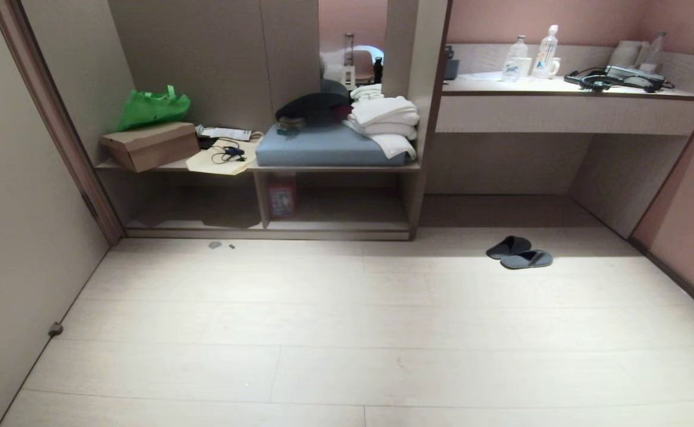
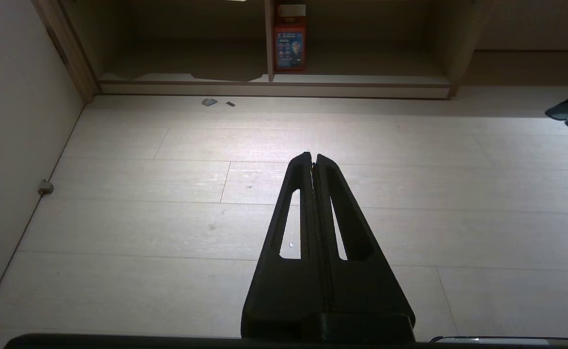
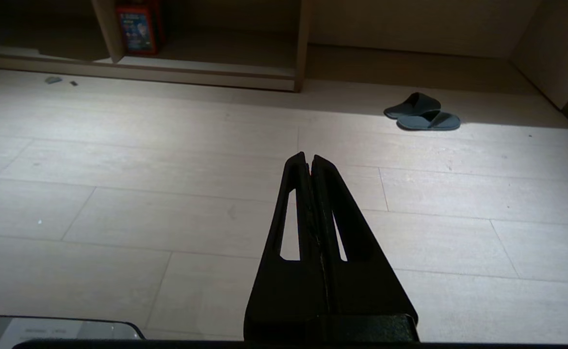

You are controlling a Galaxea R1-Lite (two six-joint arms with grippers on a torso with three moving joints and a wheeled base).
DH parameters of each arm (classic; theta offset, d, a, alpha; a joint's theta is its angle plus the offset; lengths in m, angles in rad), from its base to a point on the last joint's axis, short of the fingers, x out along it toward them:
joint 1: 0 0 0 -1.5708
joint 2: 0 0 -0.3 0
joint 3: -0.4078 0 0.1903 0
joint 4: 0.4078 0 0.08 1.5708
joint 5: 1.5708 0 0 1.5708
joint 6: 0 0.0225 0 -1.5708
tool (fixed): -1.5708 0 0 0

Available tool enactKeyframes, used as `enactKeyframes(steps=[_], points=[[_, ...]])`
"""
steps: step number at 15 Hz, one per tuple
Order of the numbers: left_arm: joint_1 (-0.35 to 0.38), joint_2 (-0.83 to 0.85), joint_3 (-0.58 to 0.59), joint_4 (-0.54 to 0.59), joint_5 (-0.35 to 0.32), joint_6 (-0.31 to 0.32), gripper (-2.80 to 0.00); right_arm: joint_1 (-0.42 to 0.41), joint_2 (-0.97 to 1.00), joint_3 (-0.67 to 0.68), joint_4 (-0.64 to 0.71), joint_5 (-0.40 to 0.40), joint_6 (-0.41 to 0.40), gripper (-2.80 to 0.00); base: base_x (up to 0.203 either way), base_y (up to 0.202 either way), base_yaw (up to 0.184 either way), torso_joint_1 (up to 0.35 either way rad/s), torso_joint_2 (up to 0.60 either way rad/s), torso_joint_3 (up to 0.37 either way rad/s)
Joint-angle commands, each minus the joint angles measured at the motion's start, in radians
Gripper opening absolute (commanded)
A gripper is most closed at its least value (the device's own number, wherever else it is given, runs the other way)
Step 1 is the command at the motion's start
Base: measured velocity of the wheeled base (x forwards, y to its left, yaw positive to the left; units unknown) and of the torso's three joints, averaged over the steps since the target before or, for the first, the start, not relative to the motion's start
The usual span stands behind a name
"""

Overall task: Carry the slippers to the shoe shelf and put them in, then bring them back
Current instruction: Pick up the slippers on the floor

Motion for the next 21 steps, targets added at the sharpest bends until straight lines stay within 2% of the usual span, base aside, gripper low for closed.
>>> enactKeyframes(steps=[1,21], points=[[0.0,0.001,0.008,-0.001,0.0,0.0,-2.8,0.0,0.001,0.0,0.0,0.001,0.0,-2.8,0.194,0.0,0.002,0.002,0.0,0.006],[0.0,0.001,0.008,-0.001,0.0,0.0,-2.8,0.0,0.001,0.0,-0.001,0.001,-0.002,-2.8,0.195,0.0,-0.001,0.003,0.0,0.004]])
